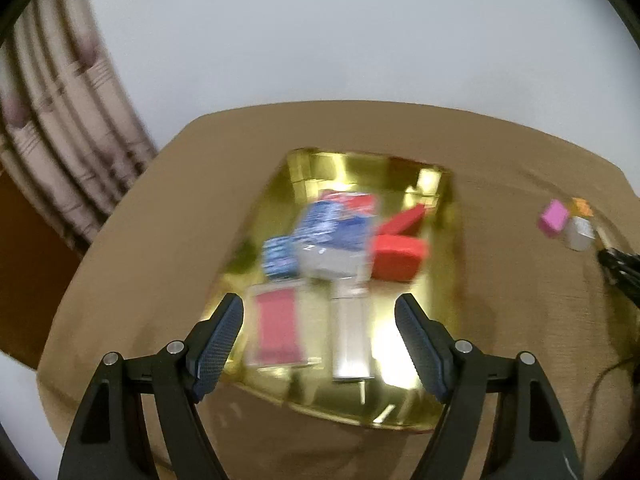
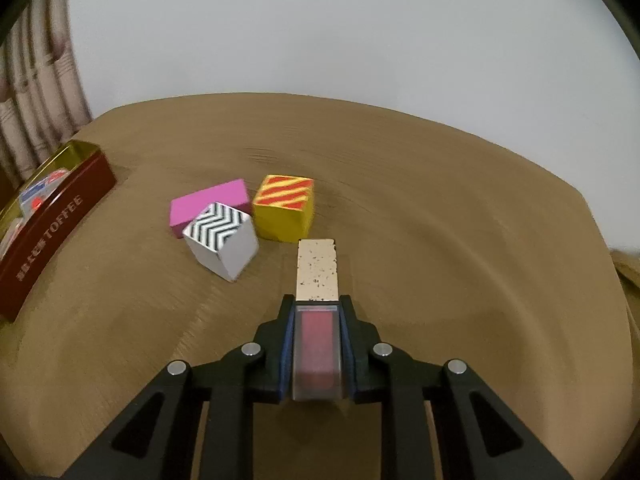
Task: Organize rigid objects
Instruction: 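Grasp the black-and-white zigzag cube with the left tool while the right tool holds the lipstick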
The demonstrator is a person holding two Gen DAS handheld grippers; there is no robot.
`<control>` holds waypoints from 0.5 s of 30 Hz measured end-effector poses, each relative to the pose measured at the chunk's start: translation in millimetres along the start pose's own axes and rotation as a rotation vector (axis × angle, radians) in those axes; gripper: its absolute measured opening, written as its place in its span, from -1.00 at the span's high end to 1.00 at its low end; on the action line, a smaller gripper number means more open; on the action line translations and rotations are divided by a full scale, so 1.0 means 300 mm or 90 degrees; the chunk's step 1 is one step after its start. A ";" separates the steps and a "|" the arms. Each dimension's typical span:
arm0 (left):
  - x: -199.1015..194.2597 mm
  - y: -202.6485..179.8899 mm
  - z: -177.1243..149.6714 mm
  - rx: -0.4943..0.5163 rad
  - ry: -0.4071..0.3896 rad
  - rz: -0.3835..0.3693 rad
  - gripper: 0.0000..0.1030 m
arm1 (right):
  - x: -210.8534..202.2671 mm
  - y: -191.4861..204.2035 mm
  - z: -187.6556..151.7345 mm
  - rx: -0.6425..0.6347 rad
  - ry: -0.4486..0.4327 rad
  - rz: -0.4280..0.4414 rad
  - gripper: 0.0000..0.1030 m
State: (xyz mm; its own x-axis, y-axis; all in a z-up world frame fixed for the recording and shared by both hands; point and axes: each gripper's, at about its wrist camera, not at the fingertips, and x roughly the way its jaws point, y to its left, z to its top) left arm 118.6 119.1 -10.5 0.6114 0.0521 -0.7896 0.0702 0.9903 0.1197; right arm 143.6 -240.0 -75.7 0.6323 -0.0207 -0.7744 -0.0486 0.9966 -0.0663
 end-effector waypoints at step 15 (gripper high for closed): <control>0.007 -0.509 0.042 0.131 0.010 -0.133 -0.47 | -0.060 -0.081 -0.110 0.108 0.009 -0.147 0.61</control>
State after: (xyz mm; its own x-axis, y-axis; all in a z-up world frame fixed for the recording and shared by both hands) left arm 118.9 -33.6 -22.8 0.5549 -0.1461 -0.8190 0.3528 0.9329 0.0727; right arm 107.9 -266.4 -81.1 0.6007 -0.2493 -0.7596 0.2269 0.9642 -0.1370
